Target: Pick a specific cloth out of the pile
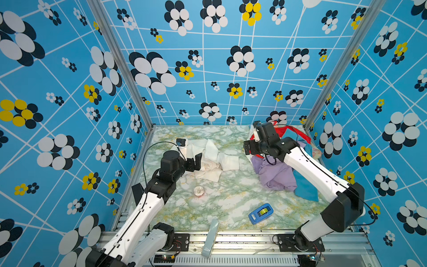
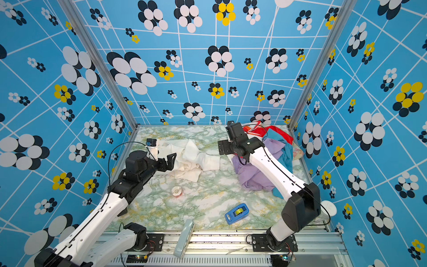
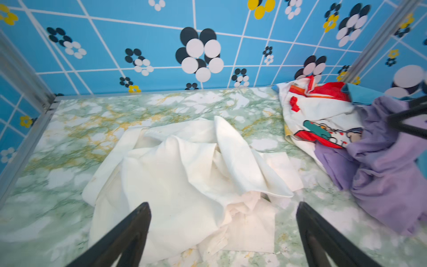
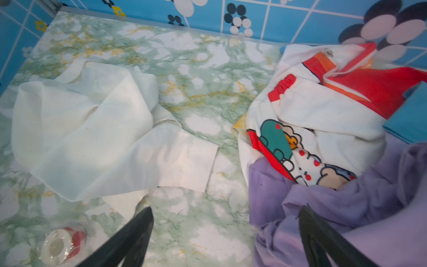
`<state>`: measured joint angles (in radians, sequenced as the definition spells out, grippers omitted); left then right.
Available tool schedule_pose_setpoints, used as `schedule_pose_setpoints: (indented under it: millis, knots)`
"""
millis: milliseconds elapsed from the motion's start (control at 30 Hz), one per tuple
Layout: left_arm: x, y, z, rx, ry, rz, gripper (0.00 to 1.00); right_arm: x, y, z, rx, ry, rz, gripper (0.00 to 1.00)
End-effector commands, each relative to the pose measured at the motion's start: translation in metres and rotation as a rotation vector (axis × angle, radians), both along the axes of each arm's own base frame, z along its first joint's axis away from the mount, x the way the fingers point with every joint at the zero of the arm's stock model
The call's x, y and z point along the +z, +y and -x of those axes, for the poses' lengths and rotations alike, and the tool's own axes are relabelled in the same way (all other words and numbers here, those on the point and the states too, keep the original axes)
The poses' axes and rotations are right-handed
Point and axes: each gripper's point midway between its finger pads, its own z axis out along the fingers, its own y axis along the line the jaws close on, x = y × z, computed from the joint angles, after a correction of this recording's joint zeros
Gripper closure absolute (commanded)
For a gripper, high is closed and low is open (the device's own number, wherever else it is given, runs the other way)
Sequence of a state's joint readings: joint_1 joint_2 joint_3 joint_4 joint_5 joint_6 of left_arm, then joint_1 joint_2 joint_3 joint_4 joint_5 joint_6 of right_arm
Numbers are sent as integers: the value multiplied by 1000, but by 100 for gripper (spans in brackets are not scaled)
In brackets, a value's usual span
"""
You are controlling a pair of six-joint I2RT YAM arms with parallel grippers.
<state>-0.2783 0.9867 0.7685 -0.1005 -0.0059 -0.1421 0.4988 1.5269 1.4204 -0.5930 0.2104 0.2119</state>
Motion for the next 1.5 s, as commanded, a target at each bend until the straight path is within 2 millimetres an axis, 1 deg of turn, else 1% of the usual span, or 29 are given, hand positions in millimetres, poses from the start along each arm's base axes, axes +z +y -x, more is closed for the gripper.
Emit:
schedule_pose_setpoints:
  millis: [0, 100, 200, 300, 400, 533, 633, 700, 867, 933, 1033, 1200, 1233, 1333, 1400, 1467]
  knots:
    - [-35, 30, -18, 119, 53, -99, 1, -7, -50, -9, -123, -88, 41, 1]
    - [-66, 54, -32, 212, 74, -166, 1, -16, -95, -8, -239, -193, 52, 1]
    - [-85, 69, -46, 269, 46, -206, 1, -32, -132, -5, -325, -294, 55, 1]
    - [-98, 81, -56, 307, 11, -213, 1, -54, -153, -4, -364, -337, 73, 1]
    - [-109, 92, -60, 339, -10, -246, 1, -70, -166, -6, -399, -374, 117, 1]
    - [-121, 99, -61, 355, -53, -239, 1, -84, -178, -9, -442, -422, 106, 1]
    - [-131, 104, -58, 377, -82, -219, 1, -81, -182, -13, -452, -442, 103, 1]
    - [-135, 107, -55, 381, -112, -193, 1, -77, -183, -14, -445, -481, 102, 1]
    - [-141, 111, -51, 382, -151, -159, 1, -78, -181, -15, -415, -483, 83, 1]
    - [-143, 108, -49, 363, -126, -147, 1, -78, -183, -13, -420, -491, 87, 1]
    - [-143, 107, -48, 354, -137, -146, 1, -81, -185, -8, -408, -478, 116, 1]
    - [-144, 111, -50, 368, -125, -139, 1, -92, -192, 10, -422, -476, 126, 1]
    - [-144, 113, -52, 378, -116, -136, 1, -96, -193, 14, -427, -479, 123, 1]
    - [-145, 112, -53, 367, -108, -136, 1, -107, -194, 19, -433, -491, 111, 1]
    - [-145, 112, -54, 368, -108, -137, 1, -115, -194, 20, -434, -495, 113, 1]
    - [-145, 112, -53, 367, -107, -138, 1, -120, -195, 19, -438, -515, 113, 1]
